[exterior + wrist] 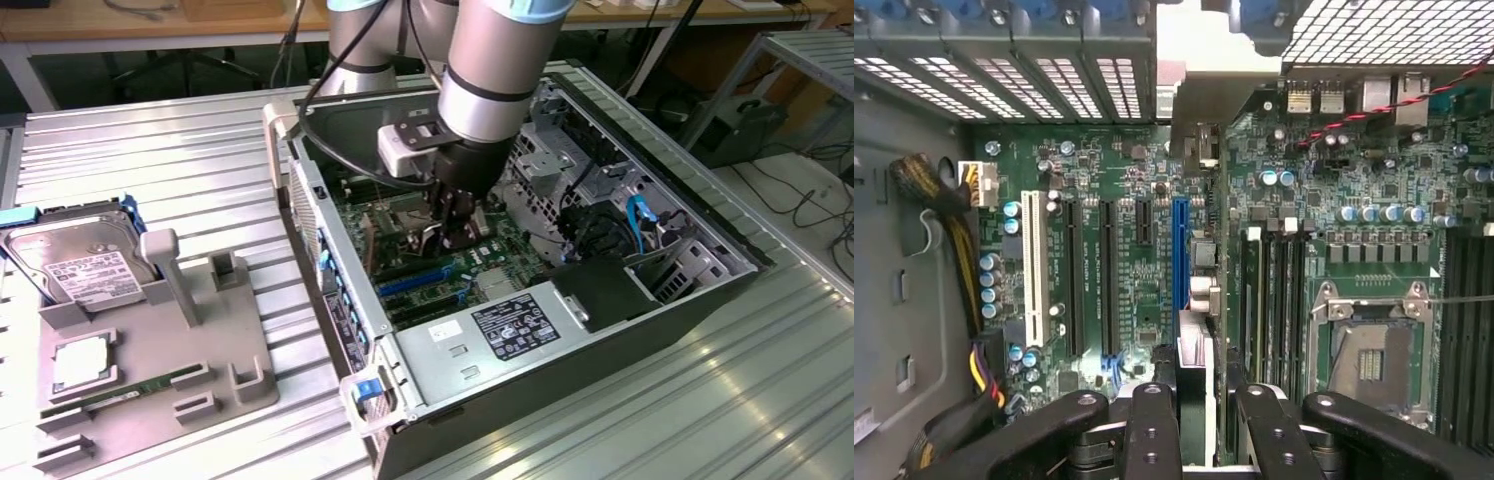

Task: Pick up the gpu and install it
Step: 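Insert the gpu into the slot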

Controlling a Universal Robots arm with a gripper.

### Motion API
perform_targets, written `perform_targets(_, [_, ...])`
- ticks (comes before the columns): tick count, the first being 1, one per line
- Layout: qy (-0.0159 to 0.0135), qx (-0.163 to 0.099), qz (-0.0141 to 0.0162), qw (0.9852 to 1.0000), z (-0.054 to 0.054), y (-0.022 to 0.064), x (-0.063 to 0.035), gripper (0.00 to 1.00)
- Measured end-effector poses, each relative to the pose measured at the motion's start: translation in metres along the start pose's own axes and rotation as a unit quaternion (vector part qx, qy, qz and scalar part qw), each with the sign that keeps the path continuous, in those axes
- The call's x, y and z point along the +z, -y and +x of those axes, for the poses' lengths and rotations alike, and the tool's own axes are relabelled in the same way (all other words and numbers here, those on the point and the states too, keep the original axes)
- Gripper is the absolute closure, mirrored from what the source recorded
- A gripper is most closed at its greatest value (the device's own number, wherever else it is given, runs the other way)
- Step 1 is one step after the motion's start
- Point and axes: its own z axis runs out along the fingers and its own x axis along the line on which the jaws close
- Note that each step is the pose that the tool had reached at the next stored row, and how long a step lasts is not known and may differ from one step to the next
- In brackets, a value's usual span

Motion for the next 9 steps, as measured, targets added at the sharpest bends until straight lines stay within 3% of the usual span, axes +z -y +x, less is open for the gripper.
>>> perform_targets(1, [-0.002,0.002,-0.0002,1.0,0.0,0.0,0.0006,0.73])
perform_targets(3, [-0.0104,0.004,-0.0002,0.9999,0.0,0.0,0.0009,0.73])
perform_targets(4, [-0.0169,0.006,-0.0005,0.9998,0.0,0.0,0.0014,0.73])
perform_targets(5, [-0.0181,0.006,-0.0009,0.9998,0.0001,0.0,0.0021,0.73])
perform_targets(9, [-0.0127,0.006,-0.0009,0.9999,0.0001,-0.0071,0.0044,0.73])
